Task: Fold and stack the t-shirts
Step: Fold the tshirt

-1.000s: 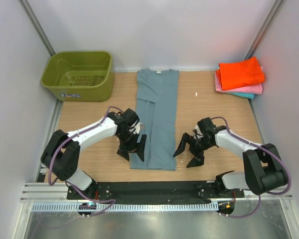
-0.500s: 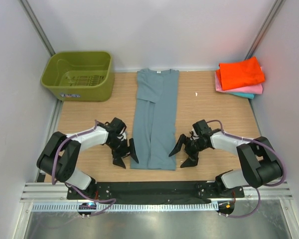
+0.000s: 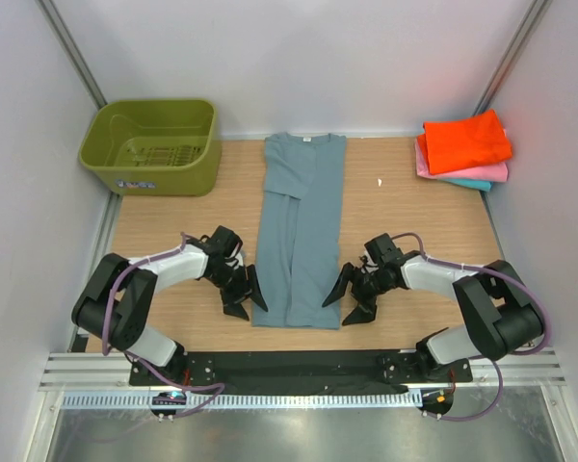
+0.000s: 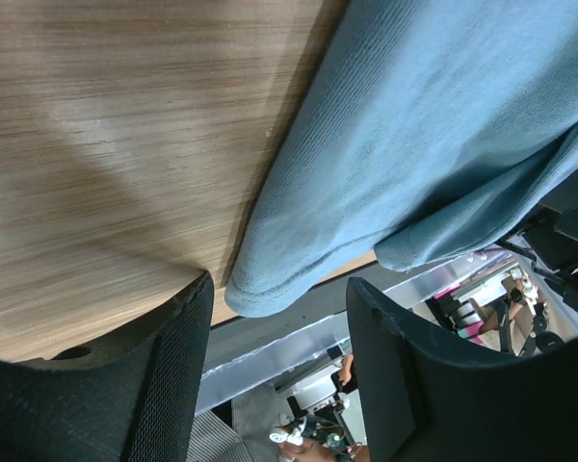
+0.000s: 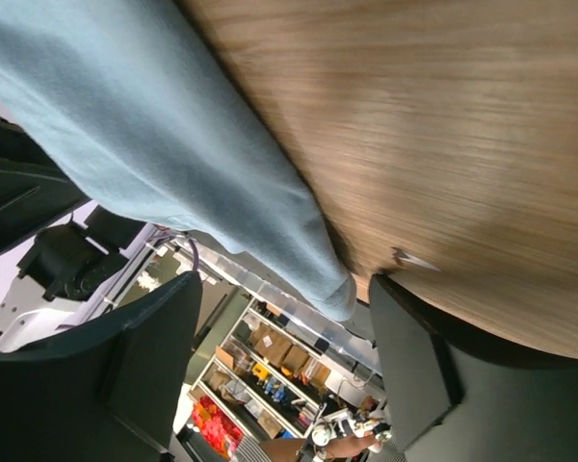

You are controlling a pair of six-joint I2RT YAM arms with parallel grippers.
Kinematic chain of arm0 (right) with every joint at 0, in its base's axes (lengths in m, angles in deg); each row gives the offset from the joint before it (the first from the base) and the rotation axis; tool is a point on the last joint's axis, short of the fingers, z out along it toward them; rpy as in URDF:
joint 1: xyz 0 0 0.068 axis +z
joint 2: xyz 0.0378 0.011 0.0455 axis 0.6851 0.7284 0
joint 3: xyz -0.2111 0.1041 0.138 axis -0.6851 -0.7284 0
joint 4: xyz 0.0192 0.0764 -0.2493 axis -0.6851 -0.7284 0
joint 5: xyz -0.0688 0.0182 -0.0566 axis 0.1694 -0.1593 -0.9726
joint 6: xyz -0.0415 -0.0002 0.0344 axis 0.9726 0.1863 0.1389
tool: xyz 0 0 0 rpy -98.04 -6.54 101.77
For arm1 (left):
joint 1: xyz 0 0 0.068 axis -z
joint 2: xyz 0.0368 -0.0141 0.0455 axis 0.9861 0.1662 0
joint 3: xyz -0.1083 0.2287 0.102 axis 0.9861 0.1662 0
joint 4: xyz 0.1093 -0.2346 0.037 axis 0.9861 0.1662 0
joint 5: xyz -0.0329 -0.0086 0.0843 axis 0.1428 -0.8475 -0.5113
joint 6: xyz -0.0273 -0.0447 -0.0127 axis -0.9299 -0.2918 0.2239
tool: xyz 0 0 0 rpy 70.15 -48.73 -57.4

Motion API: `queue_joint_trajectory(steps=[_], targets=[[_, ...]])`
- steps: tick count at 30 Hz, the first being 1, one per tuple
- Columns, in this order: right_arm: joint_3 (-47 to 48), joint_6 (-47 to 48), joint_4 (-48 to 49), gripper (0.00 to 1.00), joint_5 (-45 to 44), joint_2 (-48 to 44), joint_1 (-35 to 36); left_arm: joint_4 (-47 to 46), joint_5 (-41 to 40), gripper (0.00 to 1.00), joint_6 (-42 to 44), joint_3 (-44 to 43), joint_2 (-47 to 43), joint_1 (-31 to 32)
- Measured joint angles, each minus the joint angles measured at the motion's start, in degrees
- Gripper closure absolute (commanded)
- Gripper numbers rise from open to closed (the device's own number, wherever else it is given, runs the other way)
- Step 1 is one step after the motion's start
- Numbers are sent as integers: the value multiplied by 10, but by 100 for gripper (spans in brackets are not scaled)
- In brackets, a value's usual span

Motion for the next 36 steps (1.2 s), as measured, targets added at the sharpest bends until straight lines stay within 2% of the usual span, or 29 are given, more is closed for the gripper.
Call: queue_joint_trajectory(steps=[8, 10, 11, 14, 15, 16, 18, 21, 25, 28, 36], targets=[[-5, -1, 6, 43, 4, 14, 17, -1, 5, 55, 3, 3, 8, 1], [-5, -2, 22, 47, 5, 20, 24, -3, 9, 64, 2, 3, 13, 3], [-5, -2, 31, 49, 4, 24, 26, -5, 9, 76, 3, 3, 16, 5], [-4, 0, 48, 63, 2, 29, 34, -15, 10, 86, 5, 3, 27, 10], [-5, 0, 53, 71, 0, 30, 35, -17, 11, 95, 6, 3, 30, 11], [-5, 0, 55, 74, -1, 30, 35, -19, 12, 100, 6, 3, 32, 12], [-5, 0, 56, 86, -3, 30, 35, -22, 14, 100, 7, 3, 32, 12], [-4, 3, 52, 98, -5, 30, 32, -24, 17, 100, 9, 1, 32, 12], [1, 21, 13, 98, -12, 20, 4, -20, 22, 100, 20, -18, 32, 12], [18, 48, -33, 98, -22, -4, -16, -15, 27, 100, 37, -68, 31, 13], [143, 111, -96, 98, -32, -32, -75, -8, 33, 100, 85, -201, 30, 3]])
